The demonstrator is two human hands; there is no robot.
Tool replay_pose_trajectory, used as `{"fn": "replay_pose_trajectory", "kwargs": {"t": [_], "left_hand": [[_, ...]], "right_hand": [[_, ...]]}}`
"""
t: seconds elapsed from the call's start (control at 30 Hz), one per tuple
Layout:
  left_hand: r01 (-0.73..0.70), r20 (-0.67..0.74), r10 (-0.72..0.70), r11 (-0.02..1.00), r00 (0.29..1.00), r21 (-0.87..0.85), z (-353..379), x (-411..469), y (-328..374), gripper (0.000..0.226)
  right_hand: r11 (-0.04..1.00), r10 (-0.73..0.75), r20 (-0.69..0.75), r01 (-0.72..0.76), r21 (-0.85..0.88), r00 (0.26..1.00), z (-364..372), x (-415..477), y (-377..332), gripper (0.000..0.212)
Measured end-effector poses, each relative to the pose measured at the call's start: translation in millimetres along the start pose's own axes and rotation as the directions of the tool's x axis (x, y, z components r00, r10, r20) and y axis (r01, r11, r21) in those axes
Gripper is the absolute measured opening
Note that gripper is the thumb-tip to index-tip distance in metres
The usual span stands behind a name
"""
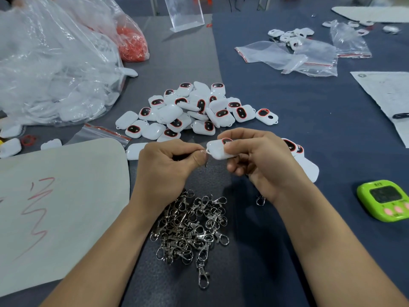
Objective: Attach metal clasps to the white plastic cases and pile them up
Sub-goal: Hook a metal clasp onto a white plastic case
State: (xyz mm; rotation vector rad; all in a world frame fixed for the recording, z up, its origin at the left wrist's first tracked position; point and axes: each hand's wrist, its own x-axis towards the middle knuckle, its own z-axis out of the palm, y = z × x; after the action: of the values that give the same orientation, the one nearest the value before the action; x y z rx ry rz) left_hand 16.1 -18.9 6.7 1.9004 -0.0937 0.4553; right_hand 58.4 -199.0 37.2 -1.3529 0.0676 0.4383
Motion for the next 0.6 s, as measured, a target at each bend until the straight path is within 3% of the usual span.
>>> {"fn": "replay_pose_trajectory", "kwargs": {"t": [0.13,0.4,0.47,0.6], "left_hand": [[-0.092,-0.006,0.094,0.982,0.996,0.163,0.6,-4.3,1.0,0.005],[-0.214,0.129,0.174,0.873,0.976,0.439,-3.4,-5.2,-1.1,0.009],[-0.150,0.065,0.135,0.909,0.989,0.390,-3.3,-5.5,-0.5,0.006],[0.026,-0.033,-0.022,0.991,0.999,0.134,-1.1,-1.8,-1.8,0.016]], "right_hand": [[0.999,-0.047,0.007,0.047,-0.019,0.999,1.7,-1.5,0.8,0.020],[0.962,-0.211,-0.029,0.202,-0.185,0.977,12.9,-2.5,10.4,0.023],[0.977,-0.181,-0.041,0.175,-0.125,0.983,12.3,-1.8,9.7,0.023],[0.996,-0.044,-0.022,0.046,0.074,0.999,8.8,-0.7,5.7,0.020]]}}
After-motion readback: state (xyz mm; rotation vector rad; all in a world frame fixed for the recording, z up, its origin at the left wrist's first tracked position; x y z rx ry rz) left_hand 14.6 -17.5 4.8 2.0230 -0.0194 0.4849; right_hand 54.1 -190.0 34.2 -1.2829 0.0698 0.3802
